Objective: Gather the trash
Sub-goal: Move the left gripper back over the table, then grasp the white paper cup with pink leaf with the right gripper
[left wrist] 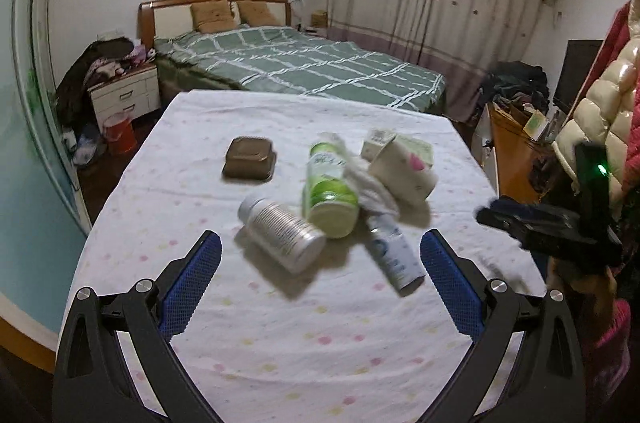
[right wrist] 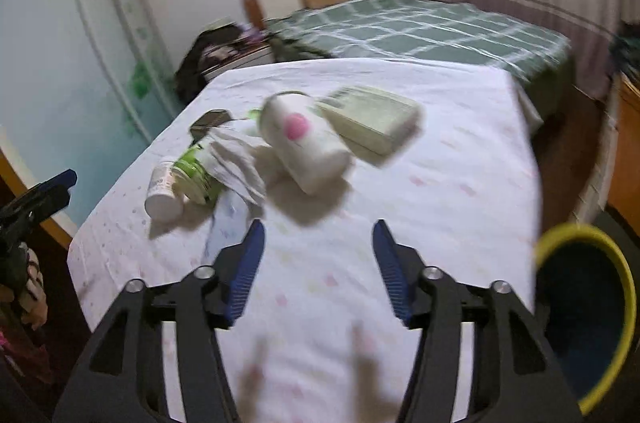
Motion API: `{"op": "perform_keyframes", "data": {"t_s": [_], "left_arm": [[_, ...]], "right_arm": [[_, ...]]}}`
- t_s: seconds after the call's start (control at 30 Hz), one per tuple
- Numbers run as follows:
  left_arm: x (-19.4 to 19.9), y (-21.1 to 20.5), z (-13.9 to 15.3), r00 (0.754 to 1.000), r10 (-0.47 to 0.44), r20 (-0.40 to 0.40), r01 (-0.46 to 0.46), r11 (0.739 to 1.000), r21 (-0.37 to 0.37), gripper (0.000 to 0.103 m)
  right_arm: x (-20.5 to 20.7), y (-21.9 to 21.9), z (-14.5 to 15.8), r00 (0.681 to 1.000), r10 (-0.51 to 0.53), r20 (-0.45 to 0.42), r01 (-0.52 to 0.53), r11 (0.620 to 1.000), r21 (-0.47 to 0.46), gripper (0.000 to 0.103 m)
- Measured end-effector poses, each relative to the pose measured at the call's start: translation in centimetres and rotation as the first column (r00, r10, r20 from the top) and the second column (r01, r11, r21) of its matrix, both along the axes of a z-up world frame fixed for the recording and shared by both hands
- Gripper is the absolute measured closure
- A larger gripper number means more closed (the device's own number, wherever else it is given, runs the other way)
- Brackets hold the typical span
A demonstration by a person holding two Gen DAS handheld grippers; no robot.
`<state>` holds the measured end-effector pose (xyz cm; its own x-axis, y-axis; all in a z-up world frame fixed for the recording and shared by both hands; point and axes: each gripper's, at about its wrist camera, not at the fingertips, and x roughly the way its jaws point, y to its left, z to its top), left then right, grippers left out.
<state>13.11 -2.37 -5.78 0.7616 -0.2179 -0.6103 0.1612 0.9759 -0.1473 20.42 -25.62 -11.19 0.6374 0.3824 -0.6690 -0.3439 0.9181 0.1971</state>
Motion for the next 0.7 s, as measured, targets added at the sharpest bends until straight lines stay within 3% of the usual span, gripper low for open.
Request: {"op": "perform_keyframes", "data": {"t_s": [0.23, 0.47, 0.63, 0.7], "left_arm": [[0.5, -0.5, -1.1, 1.000, -0.006, -0.018, 0.006, 1.000, -0.010, 0.005], [1.2, -1.6, -2.0, 0.999, -0.023, -0.041, 0.023, 1.000, -0.004, 0.005], [1.4, -2.1, -2.4, 0.998, -0.029, -0.053, 0.029, 1.000, -0.003, 0.005], [1.5, -2.4, -2.6, 0.998, -0.034, -0.056, 0.034, 0.999, -0.002, 0.005]], "right_arm": [[5.6, 2.6, -1.2, 0.998, 0.062, -0.018, -0.063, 0.995, -0.079, 0.033], [7.9, 3.9, -2.3, 0.993, 0.113, -0.021, -0.114, 0.985, -0.129, 0.029], [9.0, 3.6, -3.3, 0.987, 0.152, -0.045, -0.156, 0.984, -0.085, 0.029], [9.1, 3.2, -3.3, 0.987, 0.150, -0.054, -0.153, 0.986, -0.066, 0.043]]}}
